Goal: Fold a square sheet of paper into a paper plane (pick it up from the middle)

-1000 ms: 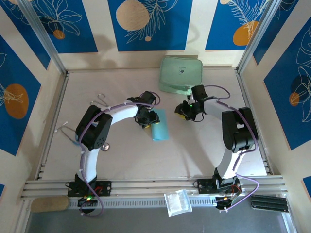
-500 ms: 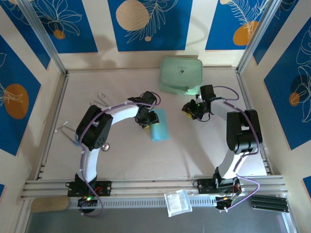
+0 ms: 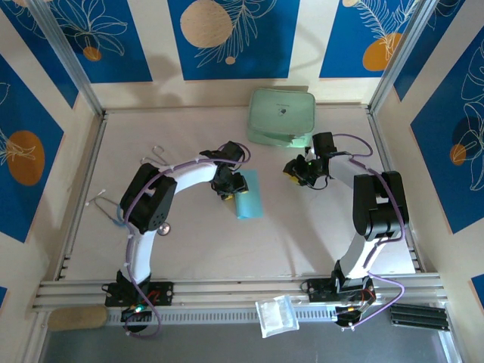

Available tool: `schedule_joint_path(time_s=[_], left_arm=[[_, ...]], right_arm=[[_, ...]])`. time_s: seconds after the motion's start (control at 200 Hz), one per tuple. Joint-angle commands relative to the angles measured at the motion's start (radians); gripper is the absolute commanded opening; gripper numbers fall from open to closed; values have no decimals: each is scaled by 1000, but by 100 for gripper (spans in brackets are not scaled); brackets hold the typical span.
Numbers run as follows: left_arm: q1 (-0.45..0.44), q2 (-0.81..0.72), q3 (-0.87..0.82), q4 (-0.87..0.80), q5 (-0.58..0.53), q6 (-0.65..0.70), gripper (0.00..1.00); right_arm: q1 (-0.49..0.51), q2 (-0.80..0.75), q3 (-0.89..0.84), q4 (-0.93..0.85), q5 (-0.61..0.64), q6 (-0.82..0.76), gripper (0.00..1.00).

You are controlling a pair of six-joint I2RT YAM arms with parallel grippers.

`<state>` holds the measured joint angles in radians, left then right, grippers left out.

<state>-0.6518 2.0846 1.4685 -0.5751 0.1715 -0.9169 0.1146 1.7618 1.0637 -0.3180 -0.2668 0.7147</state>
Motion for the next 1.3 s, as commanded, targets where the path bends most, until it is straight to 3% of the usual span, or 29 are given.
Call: schedule_joint_path(time_s=[0.0,0.32,0.565,0.8,1.005,1.296], left_arm=[[-13,117,-51,-105,-58,-21,49],[-14,134,-50,-100,-41,-18,49],[-14,138,-53,-101,-43,-15,49],[-15,141,-53,-100,-38,-10,49],[-17,147,-50,-95,-29,8,49],[-23,162,-45,-95,-23,38,49]], right_arm=[[15,5,-18,19,-55,-12,34],[107,39,0,72,-173,-52,33],[197,117,44,68,-227,-68,22],[233,180,74,58,-233,-78,18],[223,169,71,56,-188,-66,16],[127,32,-44,171,-115,36,17]])
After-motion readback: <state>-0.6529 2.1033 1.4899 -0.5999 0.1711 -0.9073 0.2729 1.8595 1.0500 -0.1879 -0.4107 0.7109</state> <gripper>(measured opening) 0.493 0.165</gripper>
